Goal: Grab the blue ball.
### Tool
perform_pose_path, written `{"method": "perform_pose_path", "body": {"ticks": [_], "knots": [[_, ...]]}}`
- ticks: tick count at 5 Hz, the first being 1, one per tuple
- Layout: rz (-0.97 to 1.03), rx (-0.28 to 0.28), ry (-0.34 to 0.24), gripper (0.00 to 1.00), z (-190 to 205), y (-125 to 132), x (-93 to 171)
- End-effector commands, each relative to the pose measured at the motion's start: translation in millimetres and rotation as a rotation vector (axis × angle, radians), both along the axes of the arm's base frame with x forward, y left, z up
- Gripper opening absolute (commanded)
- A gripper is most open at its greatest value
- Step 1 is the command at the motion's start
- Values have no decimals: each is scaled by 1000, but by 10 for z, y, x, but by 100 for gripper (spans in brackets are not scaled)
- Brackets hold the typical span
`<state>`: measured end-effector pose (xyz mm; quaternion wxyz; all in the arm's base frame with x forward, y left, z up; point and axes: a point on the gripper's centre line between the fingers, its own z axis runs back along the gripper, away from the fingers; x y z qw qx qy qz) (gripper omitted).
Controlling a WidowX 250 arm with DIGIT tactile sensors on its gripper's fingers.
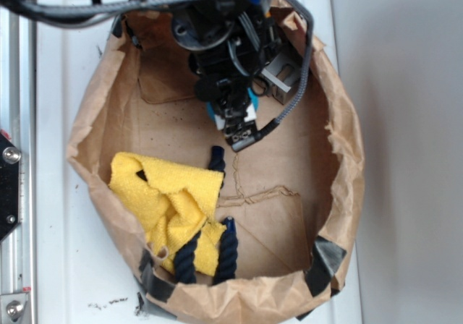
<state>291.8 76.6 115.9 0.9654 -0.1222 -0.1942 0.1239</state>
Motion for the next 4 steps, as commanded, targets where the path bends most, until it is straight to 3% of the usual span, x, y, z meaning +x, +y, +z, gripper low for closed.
{"method": "perform_pose_path", "body": {"ticks": [1, 2, 3, 4], "knots": [[18, 59, 48, 0, 916, -311, -22], [29, 92, 129, 0, 986, -534, -56], [0, 70, 138, 0, 1031, -636, -127], [-25, 104, 159, 0, 1009, -664, -181]]}}
